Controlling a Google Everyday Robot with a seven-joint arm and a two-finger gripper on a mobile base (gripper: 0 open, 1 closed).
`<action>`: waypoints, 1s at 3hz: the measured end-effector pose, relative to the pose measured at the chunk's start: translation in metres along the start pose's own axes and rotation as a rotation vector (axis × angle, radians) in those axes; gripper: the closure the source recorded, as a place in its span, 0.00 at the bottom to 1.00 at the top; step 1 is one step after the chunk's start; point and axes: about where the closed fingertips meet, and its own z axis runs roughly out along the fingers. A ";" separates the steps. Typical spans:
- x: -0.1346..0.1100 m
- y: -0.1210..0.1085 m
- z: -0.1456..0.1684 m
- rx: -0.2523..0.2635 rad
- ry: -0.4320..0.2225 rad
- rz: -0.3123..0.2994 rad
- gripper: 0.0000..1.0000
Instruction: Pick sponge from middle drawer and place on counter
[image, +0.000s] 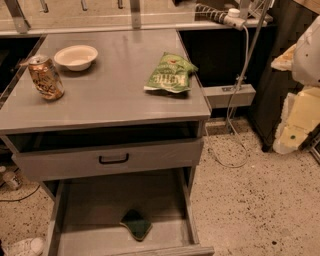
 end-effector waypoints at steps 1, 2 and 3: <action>0.000 0.000 0.000 0.000 0.000 0.000 0.00; -0.003 0.018 0.014 0.000 -0.008 -0.006 0.00; -0.020 0.060 0.047 -0.019 -0.051 0.001 0.00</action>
Offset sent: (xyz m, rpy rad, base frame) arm -0.0407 0.0315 -0.0635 0.0177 0.0103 0.0275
